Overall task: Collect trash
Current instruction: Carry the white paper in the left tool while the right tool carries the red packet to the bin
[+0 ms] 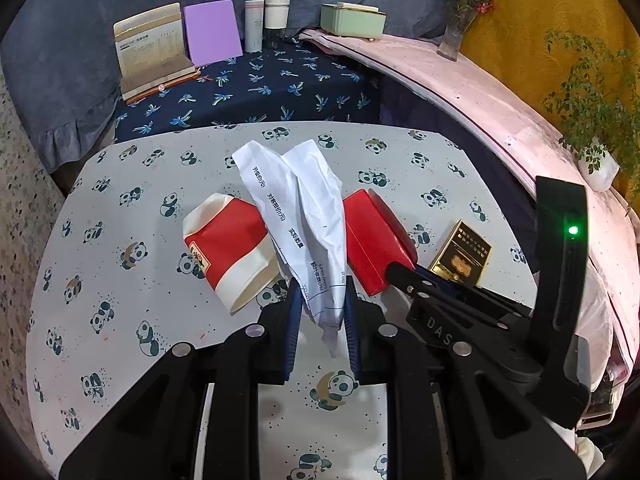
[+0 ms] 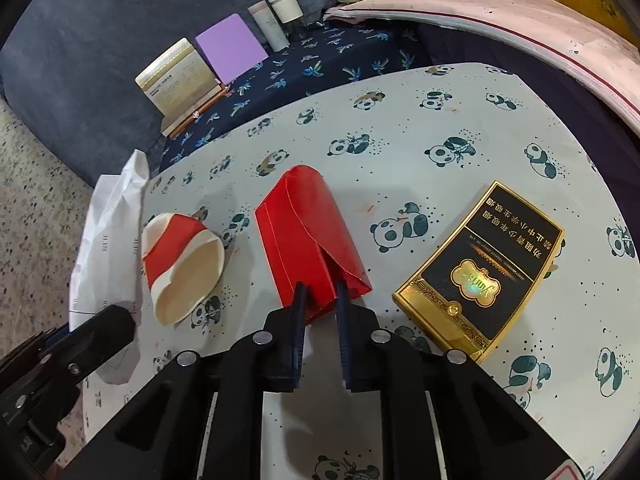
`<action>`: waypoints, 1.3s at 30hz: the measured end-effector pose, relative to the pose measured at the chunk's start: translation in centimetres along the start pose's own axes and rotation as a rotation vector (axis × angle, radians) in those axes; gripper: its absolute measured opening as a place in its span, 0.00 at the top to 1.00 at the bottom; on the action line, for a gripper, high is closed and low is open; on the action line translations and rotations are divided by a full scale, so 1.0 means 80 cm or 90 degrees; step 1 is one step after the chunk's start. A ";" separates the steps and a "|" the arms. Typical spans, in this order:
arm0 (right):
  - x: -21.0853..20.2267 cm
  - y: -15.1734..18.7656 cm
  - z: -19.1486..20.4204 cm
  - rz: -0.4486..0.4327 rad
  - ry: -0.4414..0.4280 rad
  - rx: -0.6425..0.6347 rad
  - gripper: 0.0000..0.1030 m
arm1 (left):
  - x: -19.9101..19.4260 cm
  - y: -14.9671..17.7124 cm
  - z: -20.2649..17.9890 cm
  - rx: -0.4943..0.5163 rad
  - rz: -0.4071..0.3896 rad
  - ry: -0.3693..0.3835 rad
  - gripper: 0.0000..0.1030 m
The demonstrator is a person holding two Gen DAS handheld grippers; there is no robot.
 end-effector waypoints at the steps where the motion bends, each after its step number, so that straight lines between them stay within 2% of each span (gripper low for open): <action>1: -0.004 -0.001 0.003 -0.005 -0.003 -0.002 0.92 | -0.001 0.000 -0.001 0.000 -0.001 0.000 0.81; 4: -0.022 -0.006 0.010 -0.026 -0.014 -0.009 0.97 | -0.004 -0.001 -0.004 0.002 -0.003 0.001 0.81; 12: -0.093 -0.029 0.009 -0.100 -0.027 -0.010 0.98 | -0.032 -0.006 -0.035 0.024 -0.025 0.015 0.81; 18: -0.157 -0.040 -0.013 -0.157 -0.011 0.000 0.98 | -0.059 -0.005 -0.080 0.056 -0.044 0.038 0.81; 28: -0.254 -0.028 -0.087 -0.226 0.043 0.043 0.98 | -0.094 0.008 -0.182 0.124 -0.063 0.090 0.81; 39: -0.341 0.008 -0.177 -0.277 0.111 0.105 0.98 | -0.112 0.046 -0.305 0.215 -0.054 0.154 0.81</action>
Point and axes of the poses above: each gripper's, at about its wrist camera, not at the fingertips, and x roughly the way its jaws point, z to its left, y to its underside, the point moved 4 cm from there along x, roughly the way its jaws point, and after that the axes turned 8 degrees about -z, right-handed, at the moved point
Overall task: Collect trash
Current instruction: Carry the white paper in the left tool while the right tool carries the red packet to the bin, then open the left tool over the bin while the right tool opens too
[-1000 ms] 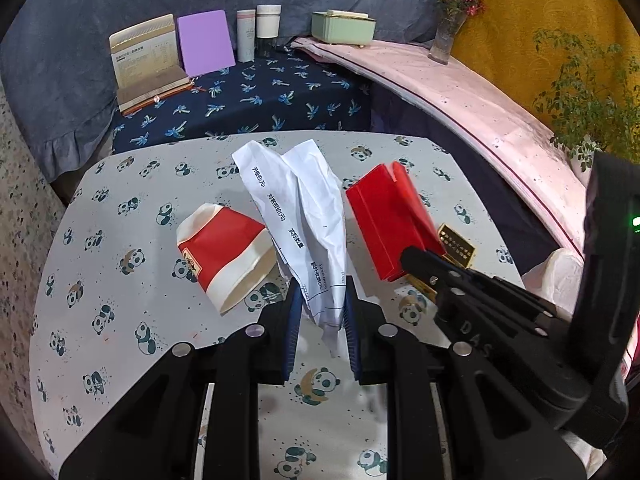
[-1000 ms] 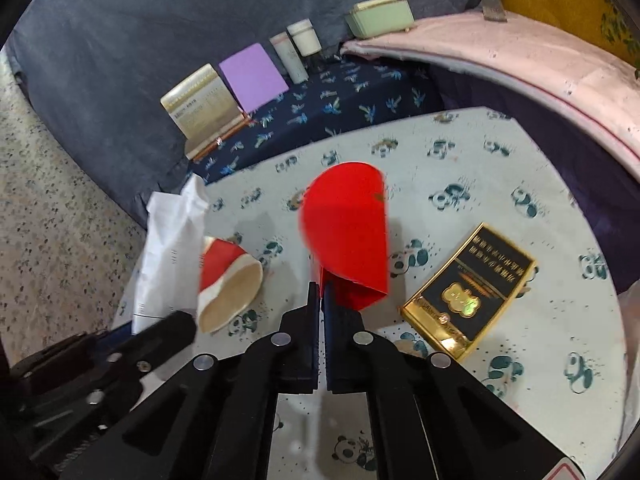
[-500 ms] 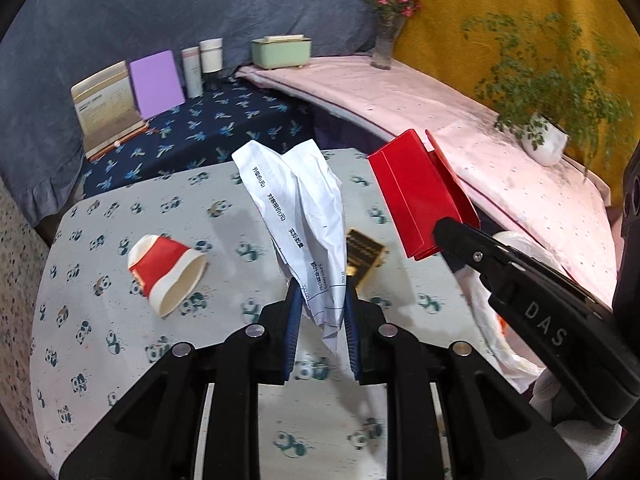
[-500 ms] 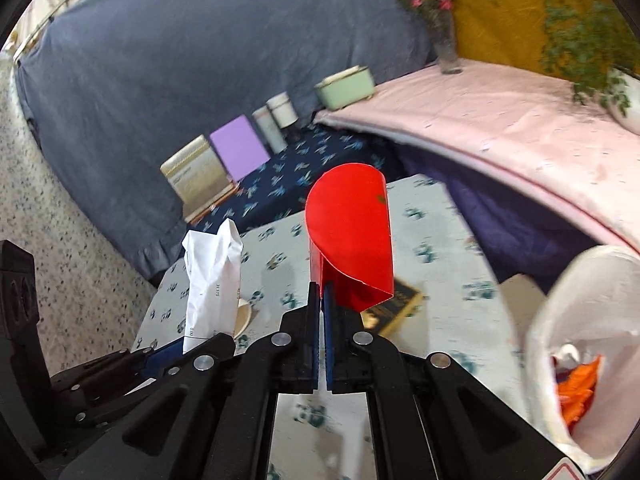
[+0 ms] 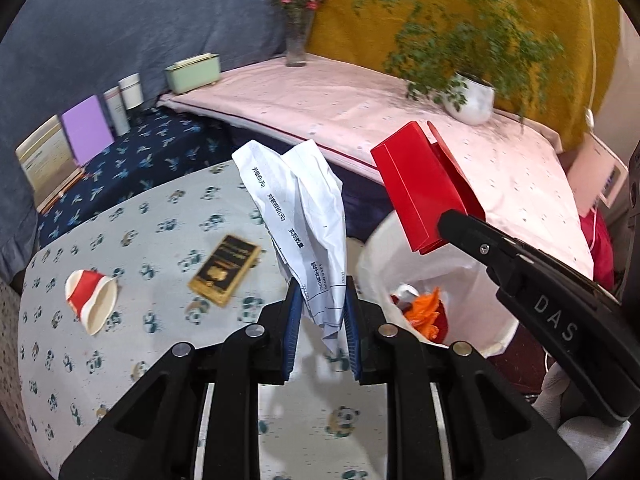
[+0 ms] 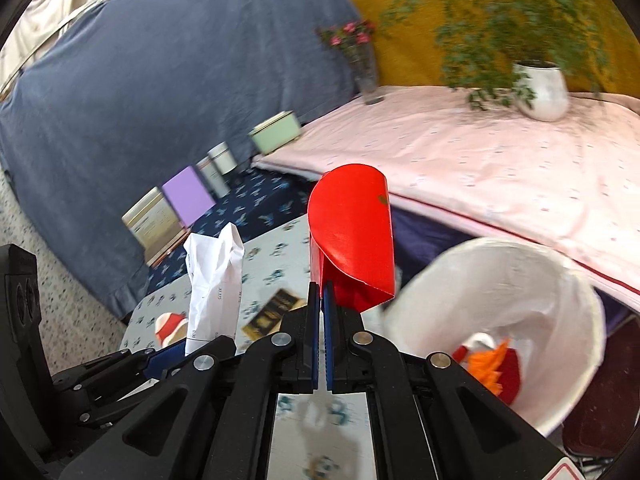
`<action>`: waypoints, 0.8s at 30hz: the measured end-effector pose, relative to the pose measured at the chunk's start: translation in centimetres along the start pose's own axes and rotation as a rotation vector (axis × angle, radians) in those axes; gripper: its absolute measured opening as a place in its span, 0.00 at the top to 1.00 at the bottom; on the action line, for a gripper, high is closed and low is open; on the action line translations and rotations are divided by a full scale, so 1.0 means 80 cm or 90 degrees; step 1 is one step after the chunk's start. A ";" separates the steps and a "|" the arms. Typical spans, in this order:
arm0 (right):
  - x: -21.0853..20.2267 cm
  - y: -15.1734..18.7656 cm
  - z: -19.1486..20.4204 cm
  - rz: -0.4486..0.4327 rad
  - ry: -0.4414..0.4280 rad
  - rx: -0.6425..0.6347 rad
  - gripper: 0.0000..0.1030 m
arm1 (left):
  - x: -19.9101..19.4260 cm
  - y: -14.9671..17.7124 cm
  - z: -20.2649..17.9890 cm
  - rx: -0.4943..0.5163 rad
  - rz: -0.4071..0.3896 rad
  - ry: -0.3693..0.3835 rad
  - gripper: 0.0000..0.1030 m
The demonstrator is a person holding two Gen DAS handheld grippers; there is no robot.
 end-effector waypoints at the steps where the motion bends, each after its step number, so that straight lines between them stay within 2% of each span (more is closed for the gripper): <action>1: -0.005 0.000 -0.010 -0.003 0.007 0.005 0.98 | 0.002 0.000 -0.009 0.006 0.001 0.006 0.81; 12: -0.040 0.012 -0.098 -0.017 0.069 0.061 0.98 | 0.028 0.001 -0.095 0.065 0.014 0.084 0.80; 17: -0.043 0.018 -0.120 -0.015 0.083 0.074 0.98 | 0.040 0.002 -0.113 0.077 0.018 0.101 0.77; 24: -0.043 0.023 -0.131 -0.013 0.092 0.085 0.95 | 0.049 0.002 -0.121 0.084 0.016 0.112 0.67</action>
Point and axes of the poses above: each gripper's, at about its wrist camera, not at the fingertips, and x roughly the way its jaws point, z to its left, y to its underside, the point moved 4 cm from there along x, roughly the way its jaws point, and after that the axes turned 8 degrees about -z, right-handed, at the moved point
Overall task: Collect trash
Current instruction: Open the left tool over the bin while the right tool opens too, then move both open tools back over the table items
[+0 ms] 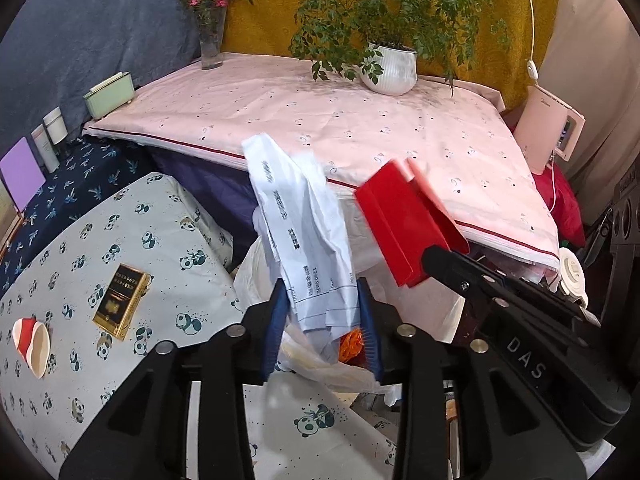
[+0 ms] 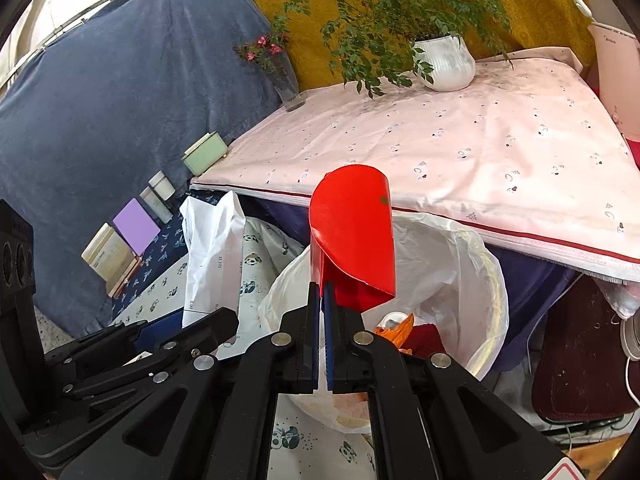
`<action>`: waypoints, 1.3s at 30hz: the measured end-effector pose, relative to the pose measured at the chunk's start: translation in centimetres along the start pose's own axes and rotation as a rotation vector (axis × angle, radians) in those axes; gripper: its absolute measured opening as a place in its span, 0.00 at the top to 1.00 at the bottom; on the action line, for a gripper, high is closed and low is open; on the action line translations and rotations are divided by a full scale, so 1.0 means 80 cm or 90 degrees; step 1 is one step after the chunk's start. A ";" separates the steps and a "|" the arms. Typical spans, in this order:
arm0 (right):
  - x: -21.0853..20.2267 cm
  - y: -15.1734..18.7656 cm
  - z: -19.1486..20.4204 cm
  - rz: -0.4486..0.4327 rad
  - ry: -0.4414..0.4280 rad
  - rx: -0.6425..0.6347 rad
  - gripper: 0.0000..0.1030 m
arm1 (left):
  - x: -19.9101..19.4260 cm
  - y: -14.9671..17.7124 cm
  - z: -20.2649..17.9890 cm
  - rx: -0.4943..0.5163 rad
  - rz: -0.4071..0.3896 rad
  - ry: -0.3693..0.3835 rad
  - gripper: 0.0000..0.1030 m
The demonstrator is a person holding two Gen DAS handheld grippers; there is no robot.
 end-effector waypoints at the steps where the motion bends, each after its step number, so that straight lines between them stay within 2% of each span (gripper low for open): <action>1: 0.000 0.000 -0.001 -0.001 0.002 0.001 0.91 | 0.001 0.000 0.000 0.001 0.000 -0.001 0.66; 6: 0.001 -0.001 -0.006 -0.006 0.010 0.009 0.89 | 0.000 -0.002 0.005 -0.005 -0.007 -0.009 0.49; 11: -0.001 -0.004 -0.004 -0.008 0.010 0.007 0.87 | -0.003 -0.002 0.017 -0.016 -0.008 -0.022 0.49; 16: -0.002 -0.005 0.007 -0.009 0.005 -0.001 0.83 | -0.010 0.001 0.033 -0.034 -0.016 -0.042 0.38; 25: 0.001 -0.002 0.041 -0.002 -0.013 -0.026 0.77 | -0.026 0.007 0.072 -0.072 -0.023 -0.078 0.31; 28: 0.004 0.002 0.057 0.002 -0.020 -0.036 0.75 | -0.035 0.011 0.095 -0.094 -0.027 -0.099 0.26; 34: 0.013 0.012 0.092 0.017 -0.038 -0.062 0.70 | -0.050 0.026 0.141 -0.133 -0.027 -0.137 0.24; 39: 0.026 0.027 0.129 0.034 -0.054 -0.089 0.62 | -0.064 0.042 0.186 -0.167 -0.027 -0.179 0.21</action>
Point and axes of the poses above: each gripper's, at about its wrist camera, not at the fingertips, and x roughly the way its jaws point, z to its left, y to its underside, the point moved 4 cm from there along x, roughly the way its jaws point, and after that the axes turned 8 degrees about -z, right-handed, at the moved point
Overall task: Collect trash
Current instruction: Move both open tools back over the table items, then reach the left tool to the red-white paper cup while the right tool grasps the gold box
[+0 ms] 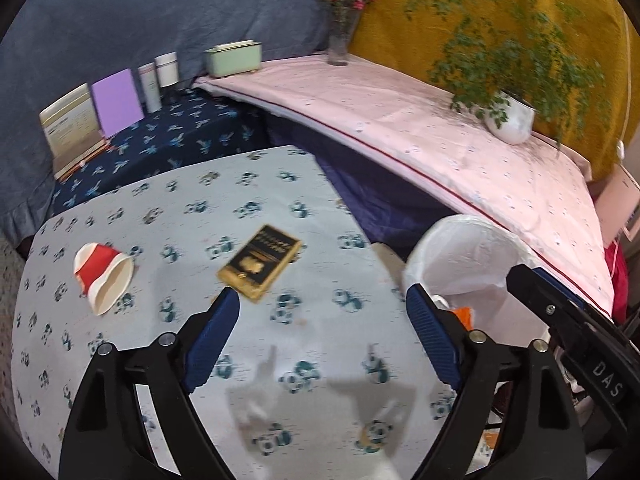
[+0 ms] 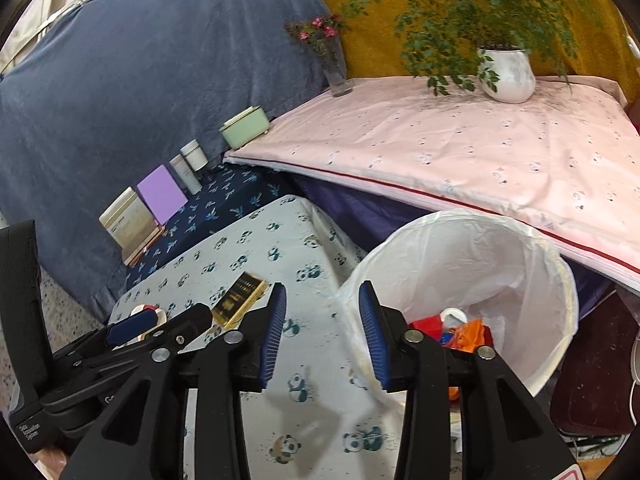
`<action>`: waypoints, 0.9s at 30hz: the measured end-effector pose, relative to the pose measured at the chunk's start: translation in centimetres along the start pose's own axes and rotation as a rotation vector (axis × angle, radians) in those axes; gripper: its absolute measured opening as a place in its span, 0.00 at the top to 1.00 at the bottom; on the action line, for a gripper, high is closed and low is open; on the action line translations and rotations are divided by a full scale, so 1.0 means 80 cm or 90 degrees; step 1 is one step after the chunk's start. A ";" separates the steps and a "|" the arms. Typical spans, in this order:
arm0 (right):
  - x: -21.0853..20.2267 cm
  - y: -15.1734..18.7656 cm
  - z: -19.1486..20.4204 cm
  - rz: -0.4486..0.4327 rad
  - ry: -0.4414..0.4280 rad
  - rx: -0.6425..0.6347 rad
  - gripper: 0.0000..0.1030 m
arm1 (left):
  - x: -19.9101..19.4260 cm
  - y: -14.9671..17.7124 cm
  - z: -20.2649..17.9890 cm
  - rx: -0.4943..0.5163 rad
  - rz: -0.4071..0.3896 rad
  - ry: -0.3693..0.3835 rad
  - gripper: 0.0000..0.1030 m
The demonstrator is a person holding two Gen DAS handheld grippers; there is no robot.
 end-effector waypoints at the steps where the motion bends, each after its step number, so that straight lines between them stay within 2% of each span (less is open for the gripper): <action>1: 0.004 0.003 0.009 0.006 -0.005 -0.006 0.62 | 0.000 0.001 0.010 -0.006 0.001 -0.010 0.21; 9: 0.036 0.026 0.068 0.046 -0.027 -0.040 0.50 | 0.002 0.015 0.107 -0.054 0.006 -0.111 0.20; 13: 0.058 0.041 0.094 0.073 -0.031 -0.050 0.46 | 0.001 0.025 0.157 -0.094 0.009 -0.149 0.15; 22: 0.120 0.079 0.148 0.127 -0.027 -0.069 0.42 | 0.012 0.035 0.249 -0.177 0.031 -0.205 0.10; 27: 0.160 0.091 0.163 0.150 -0.011 -0.052 0.42 | 0.031 0.037 0.289 -0.243 0.060 -0.212 0.10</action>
Point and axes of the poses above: each gripper's, at about its wrist camera, not at the fingertips, and x roughly the way its jaws point, z to its left, y to its underside, the point moved 4 cm from there along x, roughly the way its jaws point, and after that the axes turned 8 degrees about -z, right-handed, at the moved point
